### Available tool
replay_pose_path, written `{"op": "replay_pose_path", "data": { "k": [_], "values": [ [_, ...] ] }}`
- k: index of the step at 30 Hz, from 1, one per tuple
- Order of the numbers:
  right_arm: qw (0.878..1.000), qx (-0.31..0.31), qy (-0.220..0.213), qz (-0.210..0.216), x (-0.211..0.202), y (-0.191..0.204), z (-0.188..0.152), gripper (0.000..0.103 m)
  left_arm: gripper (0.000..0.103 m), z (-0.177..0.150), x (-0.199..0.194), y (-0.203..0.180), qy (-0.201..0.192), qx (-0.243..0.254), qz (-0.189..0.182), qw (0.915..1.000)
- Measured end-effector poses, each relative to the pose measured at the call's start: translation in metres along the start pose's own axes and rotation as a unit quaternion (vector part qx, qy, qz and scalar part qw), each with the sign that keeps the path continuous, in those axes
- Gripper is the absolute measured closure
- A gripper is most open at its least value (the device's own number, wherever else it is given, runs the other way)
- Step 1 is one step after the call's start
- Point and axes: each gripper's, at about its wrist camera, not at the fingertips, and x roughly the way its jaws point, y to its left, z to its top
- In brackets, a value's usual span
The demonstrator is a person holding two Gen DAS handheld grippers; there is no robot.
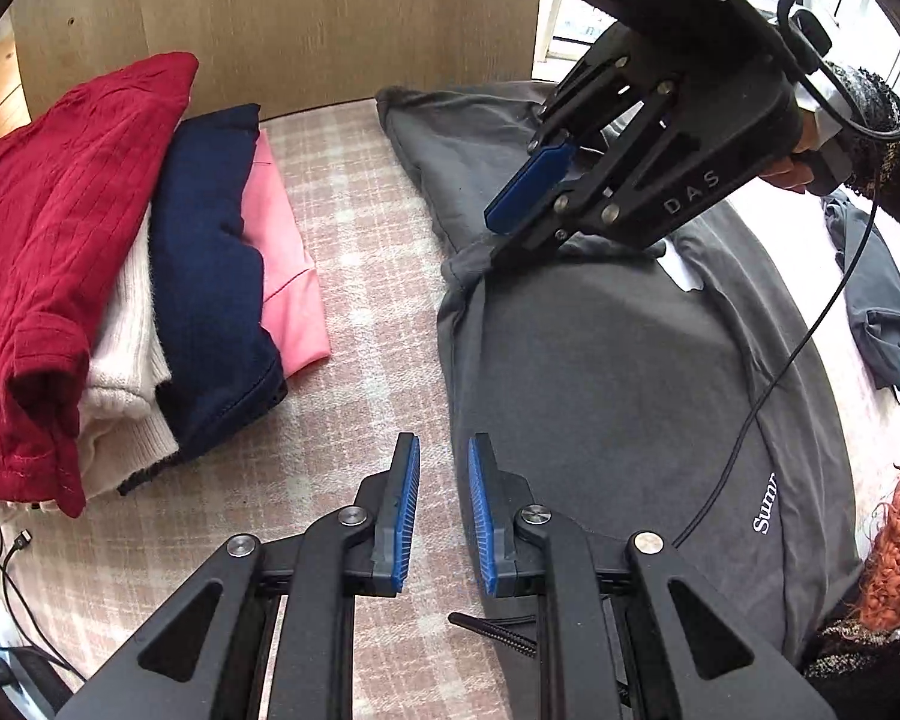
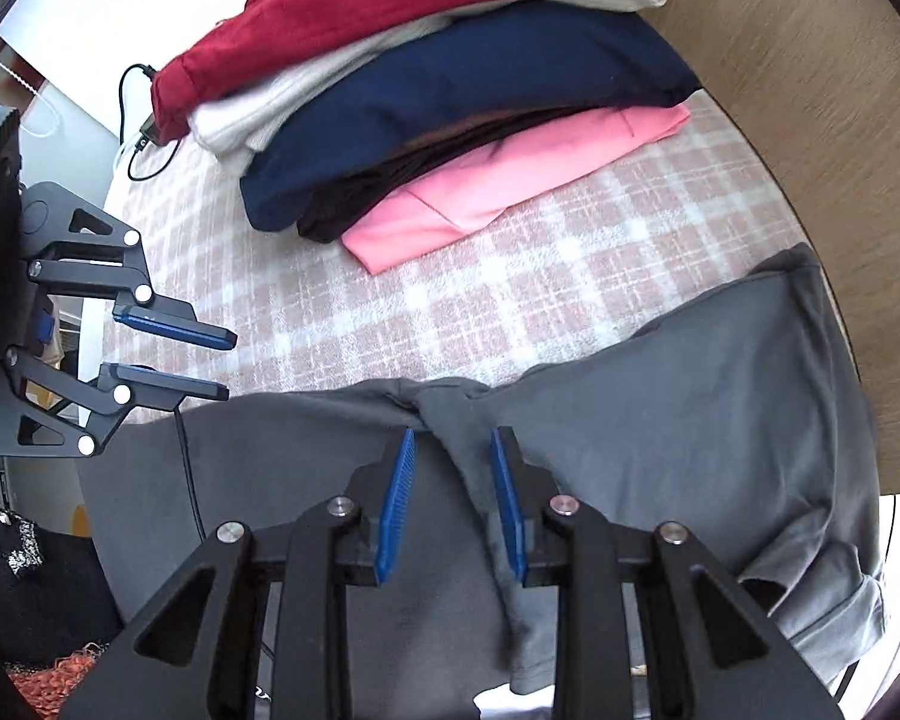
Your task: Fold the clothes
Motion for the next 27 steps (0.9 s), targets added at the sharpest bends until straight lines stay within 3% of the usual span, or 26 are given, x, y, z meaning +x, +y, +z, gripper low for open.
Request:
{"op": "replay_pose_path", "data": {
  "k": [3, 5, 6, 12, 14, 17, 22, 27],
  "values": [
    [1.000, -0.003, 0.009, -0.017, 0.008, 0.004, 0.000, 0.078, 0.087, -0.001, 0.006, -0.008, 0.002, 0.008, -0.012, 0.9999],
    [1.000, 0.008, 0.011, -0.005, 0.012, 0.002, 0.002, 0.097, 0.087, -0.001, 0.011, -0.011, 0.004, 0.012, -0.017, 0.9998],
    [1.000, 0.013, 0.007, -0.003, 0.013, 0.001, 0.004, 0.099, 0.087, -0.002, 0.013, -0.013, 0.005, 0.013, -0.019, 0.9997],
    [0.997, 0.041, -0.065, 0.000, -0.003, 0.000, 0.029, 0.101, 0.087, 0.003, 0.013, -0.003, -0.008, -0.005, -0.024, 0.9997],
    [0.998, 0.034, -0.055, 0.009, 0.000, 0.004, 0.035, 0.101, 0.087, 0.007, 0.013, 0.003, -0.014, -0.017, -0.019, 0.9996],
    [0.999, 0.005, -0.034, -0.014, -0.001, 0.016, 0.032, 0.099, 0.087, 0.010, 0.014, 0.010, -0.018, -0.022, -0.014, 0.9995],
    [1.000, -0.018, 0.001, -0.021, 0.002, 0.026, 0.019, 0.077, 0.087, 0.008, 0.017, 0.009, -0.016, -0.019, -0.020, 0.9995],
    [0.997, -0.034, 0.033, -0.053, 0.016, 0.027, 0.008, 0.074, 0.087, 0.009, 0.019, 0.002, -0.017, -0.012, -0.029, 0.9994]
  ]
}}
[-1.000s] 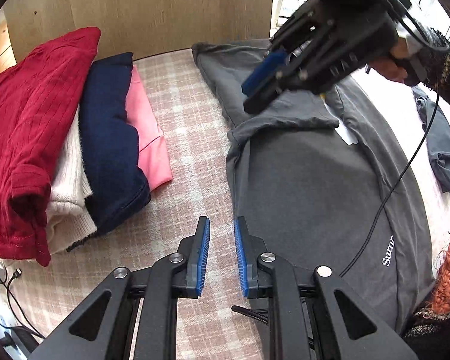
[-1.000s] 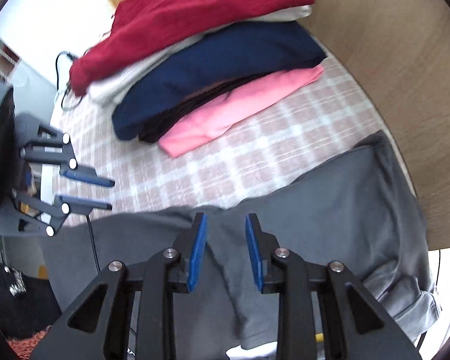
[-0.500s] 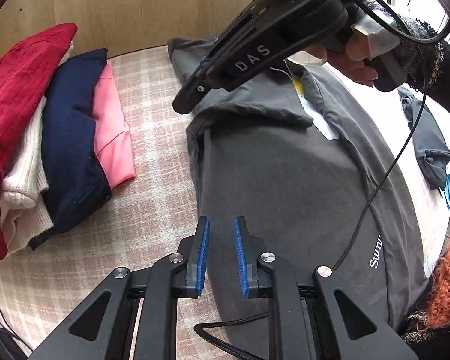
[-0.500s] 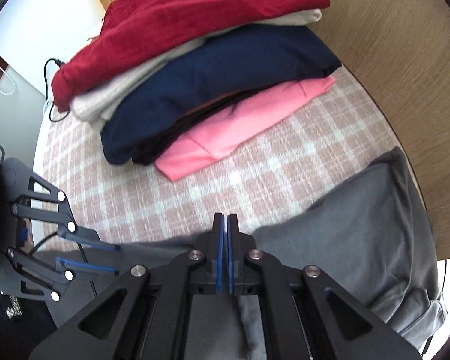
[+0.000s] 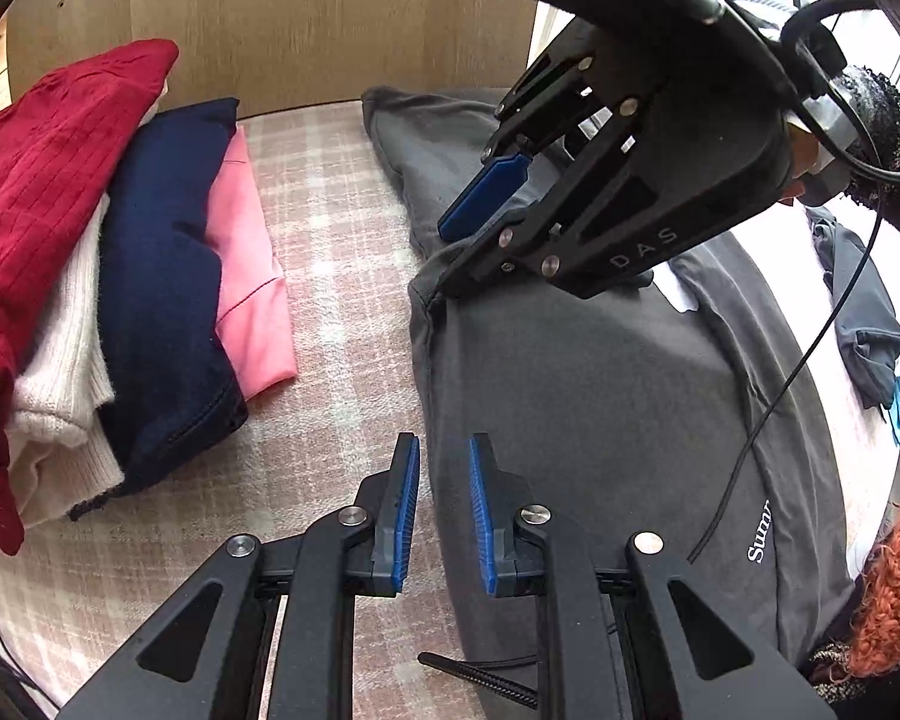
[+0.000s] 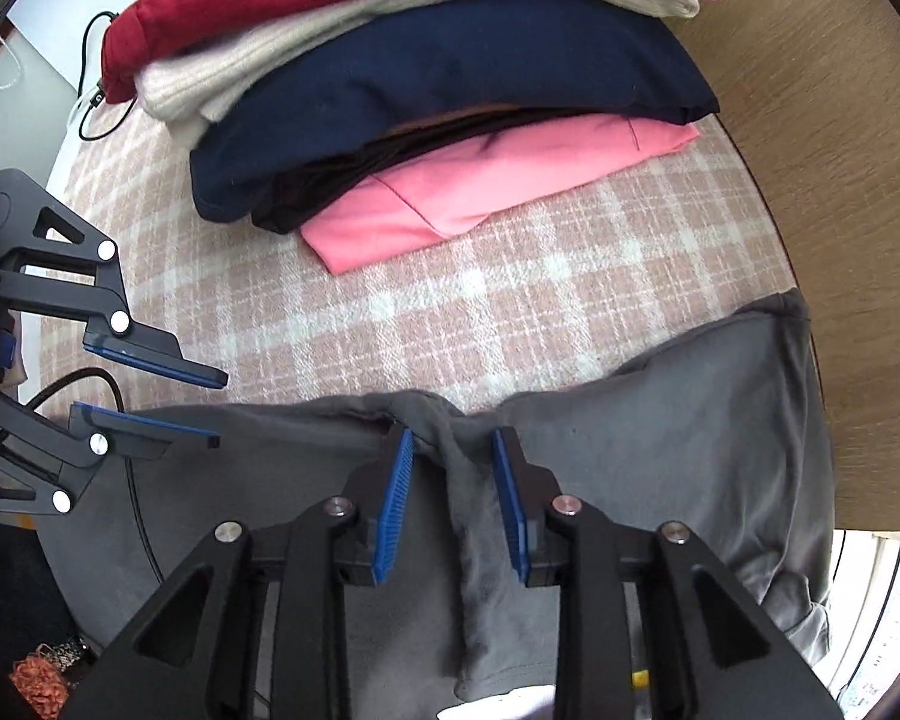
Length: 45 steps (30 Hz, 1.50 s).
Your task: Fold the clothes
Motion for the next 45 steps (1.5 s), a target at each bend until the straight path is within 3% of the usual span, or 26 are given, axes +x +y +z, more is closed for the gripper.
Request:
{"op": "replay_pose_path", "data": {
  "k": [4, 5, 6, 7, 15, 18, 26, 30, 35, 39, 43, 45],
  "values": [
    [1.000, -0.010, 0.003, -0.009, 0.007, 0.005, -0.004, 0.076, 0.087, 0.000, 0.004, -0.001, 0.002, 0.001, -0.001, 1.0000],
    [1.000, -0.009, -0.001, -0.010, 0.007, 0.004, -0.004, 0.080, 0.087, 0.000, 0.004, -0.001, 0.000, -0.001, -0.002, 1.0000],
    [1.000, -0.006, -0.006, -0.008, 0.008, 0.003, -0.004, 0.097, 0.087, -0.001, 0.004, -0.001, -0.001, -0.003, -0.004, 1.0000],
    [1.000, 0.001, -0.009, -0.004, 0.007, 0.001, -0.003, 0.098, 0.087, -0.001, 0.003, -0.001, -0.002, -0.004, -0.005, 1.0000],
    [0.996, 0.035, -0.085, 0.009, -0.014, -0.008, 0.010, 0.100, 0.086, -0.004, 0.004, 0.006, -0.011, -0.019, -0.012, 0.9997],
    [0.996, 0.032, -0.079, 0.005, 0.001, -0.004, 0.012, 0.100, 0.086, 0.000, 0.005, 0.014, -0.014, -0.037, -0.009, 0.9992],
    [0.992, 0.058, -0.108, 0.006, 0.012, -0.003, 0.013, 0.100, 0.086, 0.013, 0.008, 0.011, -0.021, -0.032, 0.002, 0.9993],
    [0.993, 0.064, -0.093, 0.041, 0.017, -0.009, 0.011, 0.100, 0.086, 0.021, 0.007, 0.008, -0.030, -0.023, -0.001, 0.9993],
    [0.978, 0.118, -0.118, 0.128, -0.022, -0.033, -0.014, 0.098, 0.084, 0.023, 0.004, 0.006, -0.024, -0.012, 0.011, 0.9996],
    [0.965, 0.152, -0.135, 0.167, -0.035, -0.064, -0.036, 0.087, 0.084, 0.032, -0.008, -0.001, -0.037, 0.010, 0.015, 0.9992],
    [0.976, 0.113, -0.110, 0.147, -0.027, -0.043, -0.009, 0.066, 0.086, 0.045, -0.002, -0.003, -0.022, 0.012, 0.045, 0.9987],
    [0.980, 0.084, -0.106, 0.146, -0.029, -0.028, -0.004, 0.066, 0.086, 0.049, -0.002, -0.003, -0.019, 0.015, 0.050, 0.9985]
  ]
}}
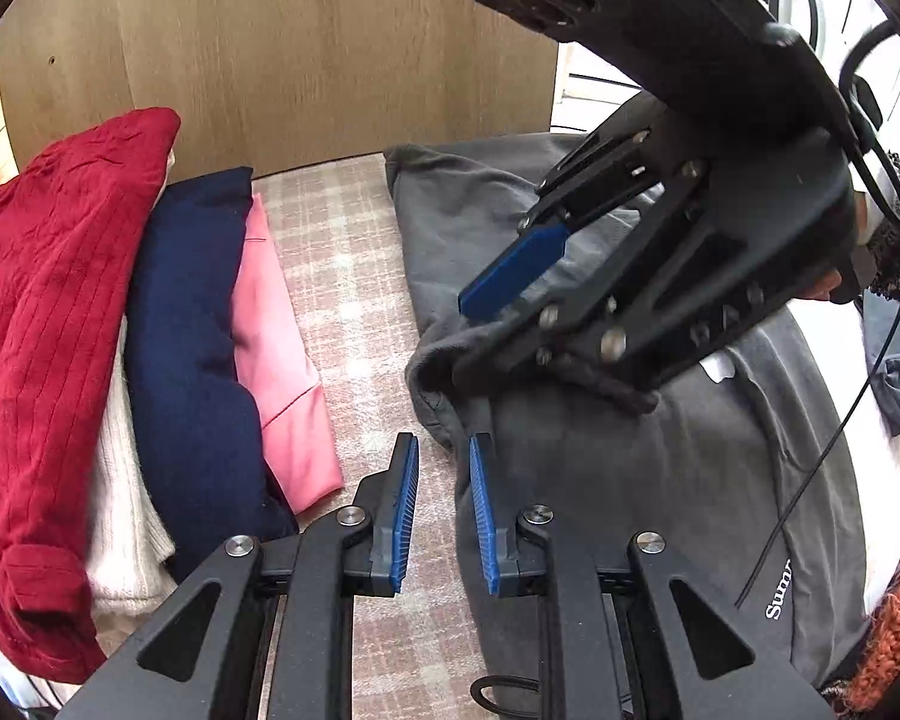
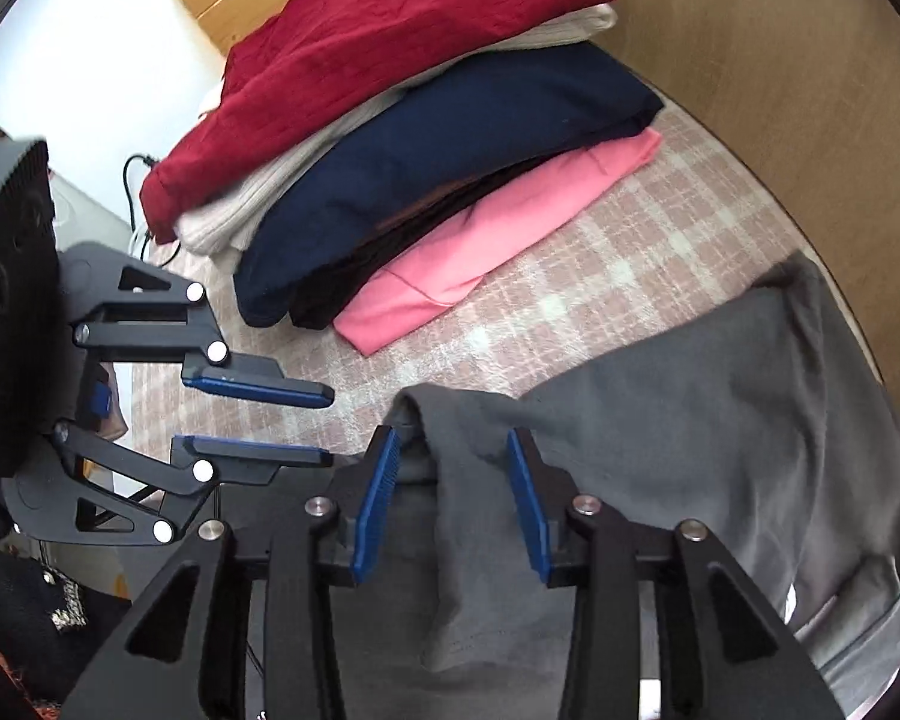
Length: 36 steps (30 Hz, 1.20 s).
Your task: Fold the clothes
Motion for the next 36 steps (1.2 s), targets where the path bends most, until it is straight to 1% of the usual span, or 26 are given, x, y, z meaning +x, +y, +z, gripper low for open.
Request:
{"op": "replay_pose_path", "data": {
  "k": [3, 5, 6, 7, 8, 9, 10, 12, 13, 14, 16, 17, 18, 19, 20, 21, 23, 25, 27, 29, 30, 31, 32, 33, 35, 36],
  "values": [
    [0.998, 0.025, -0.041, 0.045, -0.022, -0.009, 0.001, 0.065, 0.086, 0.004, -0.001, -0.003, 0.000, 0.012, 0.003, 0.9999],
    [0.994, 0.066, -0.077, 0.052, -0.042, -0.030, -0.007, 0.066, 0.086, 0.009, 0.004, -0.006, 0.000, 0.021, -0.002, 0.9998],
    [0.992, 0.087, -0.084, 0.038, -0.048, -0.042, -0.012, 0.068, 0.086, 0.012, 0.007, -0.008, 0.000, 0.026, -0.005, 0.9996],
    [0.991, 0.106, -0.080, 0.011, -0.049, -0.055, -0.017, 0.073, 0.086, 0.016, 0.011, -0.009, -0.001, 0.030, -0.013, 0.9995],
    [0.990, 0.120, -0.074, -0.009, -0.053, -0.065, -0.023, 0.084, 0.086, 0.021, 0.017, -0.010, -0.002, 0.031, -0.024, 0.9992],
    [0.989, 0.130, -0.064, -0.021, -0.053, -0.076, -0.028, 0.086, 0.084, 0.025, 0.025, -0.011, 0.000, 0.032, -0.030, 0.9990],
    [0.988, 0.140, -0.053, -0.031, -0.049, -0.087, -0.033, 0.086, 0.084, 0.026, 0.032, -0.012, 0.008, 0.035, -0.026, 0.9990],
    [0.985, 0.148, -0.034, -0.079, -0.031, -0.110, -0.037, 0.086, 0.084, 0.024, 0.047, -0.009, 0.034, 0.034, -0.005, 0.9988],
    [0.983, 0.154, -0.035, -0.094, -0.028, -0.120, -0.038, 0.096, 0.084, 0.022, 0.051, -0.006, 0.041, 0.028, -0.002, 0.9987],
    [0.981, 0.163, -0.046, -0.096, -0.032, -0.128, -0.037, 0.095, 0.084, 0.020, 0.055, -0.002, 0.049, 0.022, 0.001, 0.9986],
    [0.977, 0.182, -0.055, -0.098, -0.041, -0.140, -0.035, 0.095, 0.084, 0.018, 0.048, -0.001, 0.051, 0.015, 0.004, 0.9986],
    [0.976, 0.183, -0.063, -0.099, -0.049, -0.140, -0.036, 0.095, 0.085, 0.017, 0.039, -0.002, 0.046, 0.016, 0.005, 0.9988],
    [0.976, 0.178, -0.072, -0.102, -0.055, -0.136, -0.036, 0.092, 0.086, 0.015, 0.025, -0.004, 0.034, 0.018, 0.002, 0.9993],
    [0.977, 0.172, -0.077, -0.099, -0.059, -0.129, -0.038, 0.087, 0.086, 0.012, 0.009, -0.005, 0.021, 0.015, -0.008, 0.9996],
    [0.979, 0.165, -0.080, -0.089, -0.062, -0.121, -0.041, 0.086, 0.085, 0.008, -0.007, -0.006, 0.009, 0.010, -0.020, 0.9997],
    [0.981, 0.156, -0.083, -0.079, -0.064, -0.109, -0.044, 0.085, 0.081, 0.001, -0.022, -0.005, 0.001, 0.000, -0.024, 0.9997],
    [0.986, 0.129, -0.084, -0.060, -0.059, -0.080, -0.049, 0.084, 0.080, -0.015, -0.049, -0.001, -0.009, -0.023, -0.023, 0.9994],
    [0.991, 0.094, -0.071, -0.059, -0.045, -0.050, -0.051, 0.084, 0.080, -0.037, -0.067, 0.006, -0.008, -0.056, -0.017, 0.9983],
    [0.995, 0.064, -0.047, -0.066, -0.022, -0.026, -0.052, 0.084, 0.080, -0.064, -0.082, 0.011, 0.004, -0.089, -0.002, 0.9960],
    [0.996, 0.049, -0.015, -0.074, -0.001, -0.014, -0.054, 0.084, 0.080, -0.098, -0.099, 0.013, 0.018, -0.118, 0.015, 0.9927],
    [0.996, 0.044, -0.007, -0.080, 0.003, -0.008, -0.056, 0.084, 0.080, -0.118, -0.109, 0.013, 0.023, -0.133, 0.022, 0.9906],
    [0.995, 0.041, -0.008, -0.088, 0.000, -0.004, -0.057, 0.083, 0.080, -0.140, -0.122, 0.013, 0.027, -0.151, 0.028, 0.9878],
    [0.995, 0.047, -0.007, -0.084, -0.005, -0.002, -0.059, 0.083, 0.080, -0.164, -0.135, 0.012, 0.031, -0.170, 0.035, 0.9844],
    [0.996, 0.061, -0.014, -0.067, -0.017, -0.001, -0.062, 0.083, 0.080, -0.187, -0.148, 0.011, 0.035, -0.188, 0.043, 0.9807],
    [0.994, 0.088, -0.047, -0.038, -0.049, 0.002, -0.070, 0.083, 0.080, -0.239, -0.172, 0.008, 0.044, -0.224, 0.055, 0.9722],
    [0.992, 0.100, -0.066, -0.031, -0.068, 0.003, -0.076, 0.082, 0.080, -0.263, -0.182, 0.004, 0.049, -0.239, 0.056, 0.9681]
  ]
}}
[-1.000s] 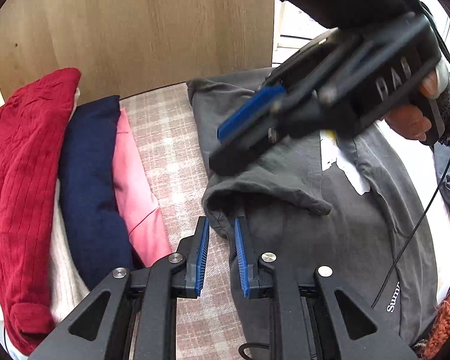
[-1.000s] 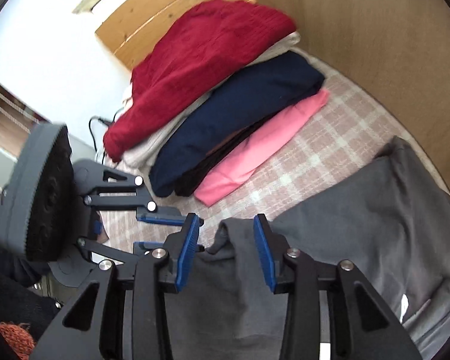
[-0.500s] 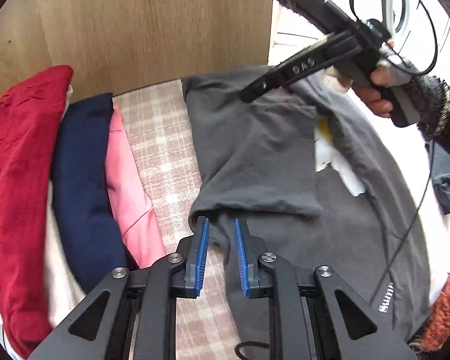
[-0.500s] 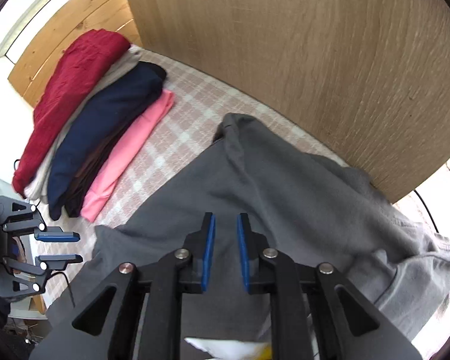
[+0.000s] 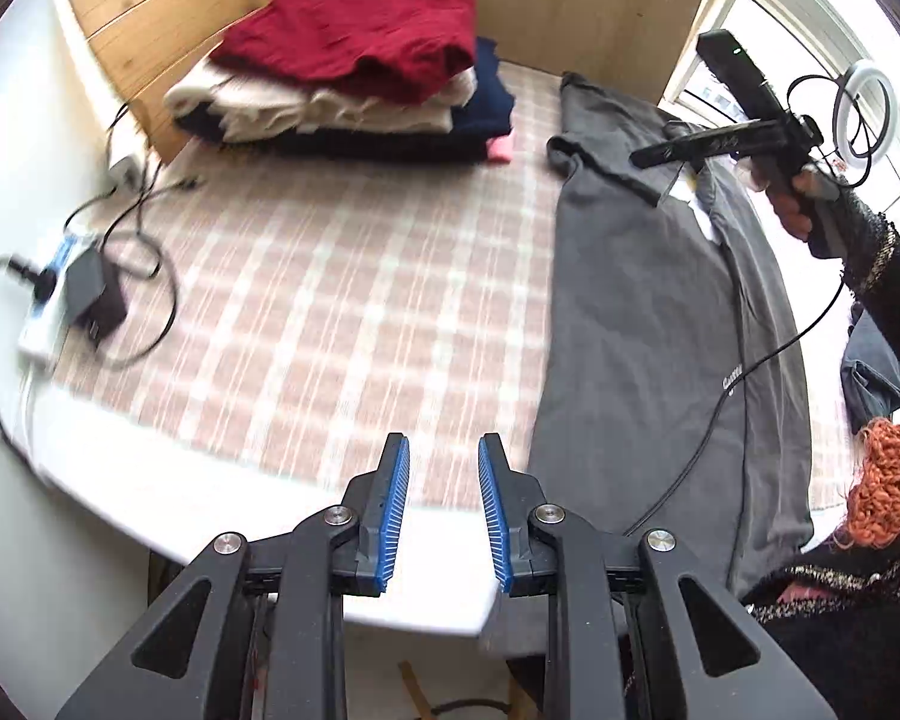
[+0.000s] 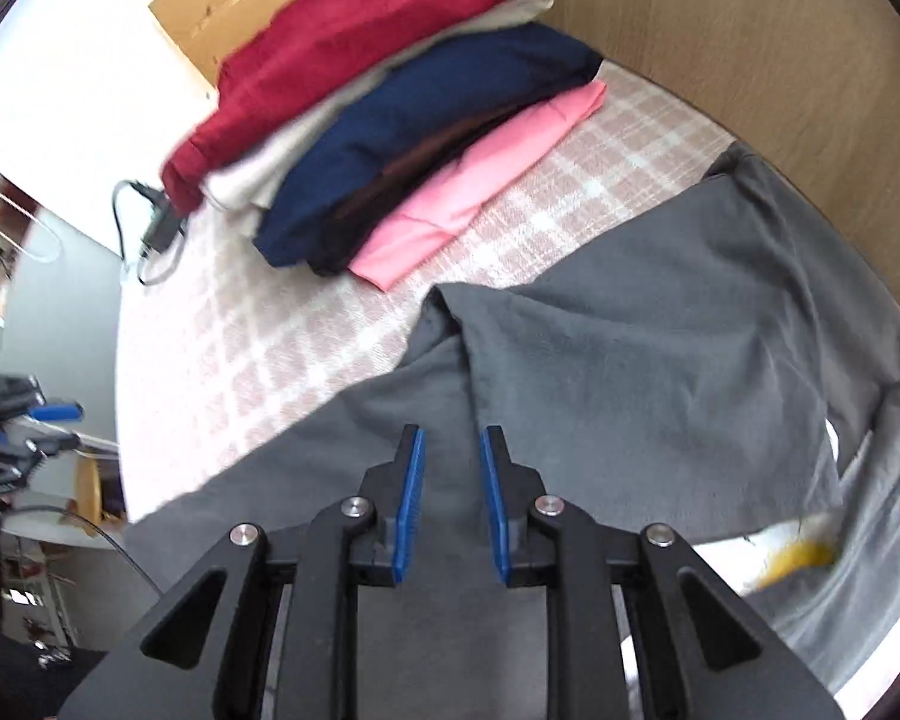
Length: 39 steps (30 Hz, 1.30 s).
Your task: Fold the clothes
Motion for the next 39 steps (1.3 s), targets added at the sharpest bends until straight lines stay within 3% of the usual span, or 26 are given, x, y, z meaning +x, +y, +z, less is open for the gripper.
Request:
{"op": "replay_pose_path", "data": {
  "k": [3, 5, 7, 11, 13, 15, 21, 28, 32, 39],
  "values": [
    [0.997, 0.037, -0.058, 0.017, -0.061, -0.003, -0.013, 0.071, 0.080, -0.064, -0.013, 0.019, 0.018, -0.034, -0.004, 0.9992],
    [0.994, 0.060, -0.092, 0.024, -0.096, -0.005, -0.022, 0.063, 0.080, -0.087, -0.008, 0.025, 0.023, -0.053, -0.025, 0.9980],
    [0.991, 0.071, -0.112, 0.009, -0.120, -0.002, -0.030, 0.054, 0.080, -0.094, 0.005, 0.025, 0.024, -0.059, -0.041, 0.9971],
    [0.989, 0.087, -0.106, -0.046, -0.130, 0.006, -0.038, 0.054, 0.078, -0.086, 0.042, 0.015, 0.022, -0.042, -0.073, 0.9962],
    [0.988, 0.100, -0.099, -0.067, -0.121, 0.008, -0.037, 0.054, 0.078, -0.083, 0.060, 0.013, 0.031, -0.043, -0.081, 0.9953],
    [0.986, 0.114, -0.094, -0.081, -0.110, 0.010, -0.032, 0.054, 0.068, -0.083, 0.066, 0.014, 0.035, -0.055, -0.097, 0.9932],
    [0.974, 0.162, -0.078, -0.136, -0.060, -0.002, 0.014, 0.054, 0.068, -0.085, 0.066, 0.013, 0.035, -0.067, -0.108, 0.9913],
    [0.964, 0.195, -0.039, -0.179, 0.017, -0.027, 0.075, 0.054, 0.068, -0.083, 0.062, -0.003, 0.042, -0.050, -0.114, 0.9913],
    [0.954, 0.227, -0.020, -0.196, 0.043, -0.050, 0.094, 0.054, 0.068, -0.083, 0.061, -0.004, 0.046, -0.052, -0.111, 0.9914],
    [0.952, 0.238, -0.003, -0.192, 0.062, -0.064, 0.100, 0.054, 0.082, -0.085, 0.060, -0.006, 0.050, -0.055, -0.115, 0.9906]
  ]
}}
